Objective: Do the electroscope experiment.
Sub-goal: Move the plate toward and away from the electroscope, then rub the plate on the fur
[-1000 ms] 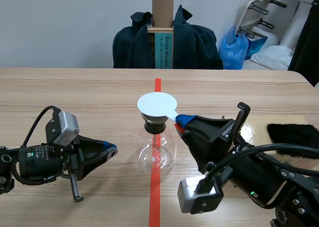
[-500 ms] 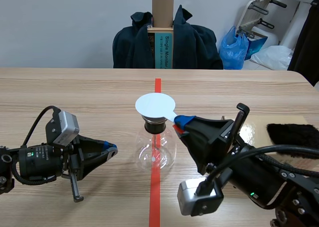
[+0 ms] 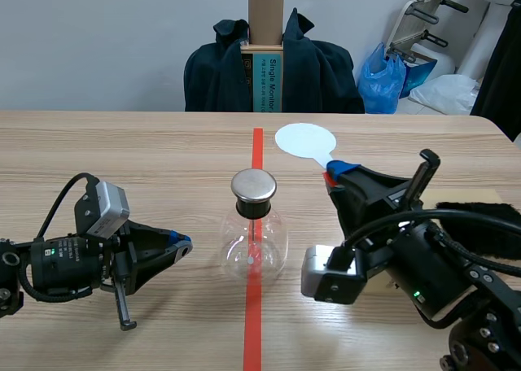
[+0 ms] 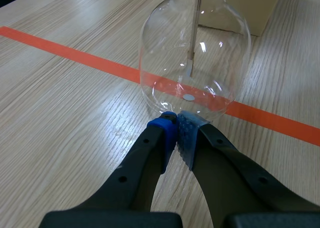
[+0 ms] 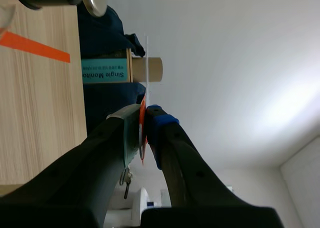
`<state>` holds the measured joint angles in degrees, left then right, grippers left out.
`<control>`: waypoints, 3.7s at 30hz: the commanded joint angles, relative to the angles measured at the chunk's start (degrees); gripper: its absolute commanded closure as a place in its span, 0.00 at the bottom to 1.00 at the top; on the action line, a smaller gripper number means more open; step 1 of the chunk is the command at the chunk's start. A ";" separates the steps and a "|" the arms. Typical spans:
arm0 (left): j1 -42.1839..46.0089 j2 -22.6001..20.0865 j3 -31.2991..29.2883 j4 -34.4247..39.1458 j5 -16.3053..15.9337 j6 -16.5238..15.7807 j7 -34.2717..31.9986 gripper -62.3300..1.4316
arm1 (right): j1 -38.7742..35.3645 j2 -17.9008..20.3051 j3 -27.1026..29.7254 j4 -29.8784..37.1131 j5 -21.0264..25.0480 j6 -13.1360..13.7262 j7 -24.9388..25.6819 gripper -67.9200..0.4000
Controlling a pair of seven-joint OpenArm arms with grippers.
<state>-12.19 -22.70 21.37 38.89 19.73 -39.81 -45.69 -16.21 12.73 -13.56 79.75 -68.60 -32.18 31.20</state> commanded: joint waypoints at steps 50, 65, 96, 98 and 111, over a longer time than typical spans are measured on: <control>35.82 -14.45 -20.26 37.33 -15.08 -0.07 -1.16 0.15 | -33.57 15.67 22.91 26.56 32.22 -12.68 -7.74 0.98; 50.58 -13.20 -33.03 47.98 -15.69 -0.07 -0.33 0.01 | -33.48 15.19 28.41 26.53 37.57 -12.68 -9.46 0.98; 50.58 -13.18 -33.03 47.98 -15.69 -0.07 0.68 0.00 | -15.91 8.52 18.36 -3.32 24.15 -12.61 -3.82 0.98; 50.58 -13.18 -33.03 47.98 -15.69 -0.07 0.70 0.00 | -15.82 8.52 17.94 -4.20 23.76 -11.87 -3.82 0.98; 50.58 -13.18 -33.03 47.98 -15.69 -0.07 0.72 0.00 | -16.65 8.52 17.73 -7.45 21.66 -6.95 -4.31 0.98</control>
<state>39.03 -35.88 -11.77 86.61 4.86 -39.81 -44.12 -32.47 20.40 3.73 72.12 -47.16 -38.48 26.89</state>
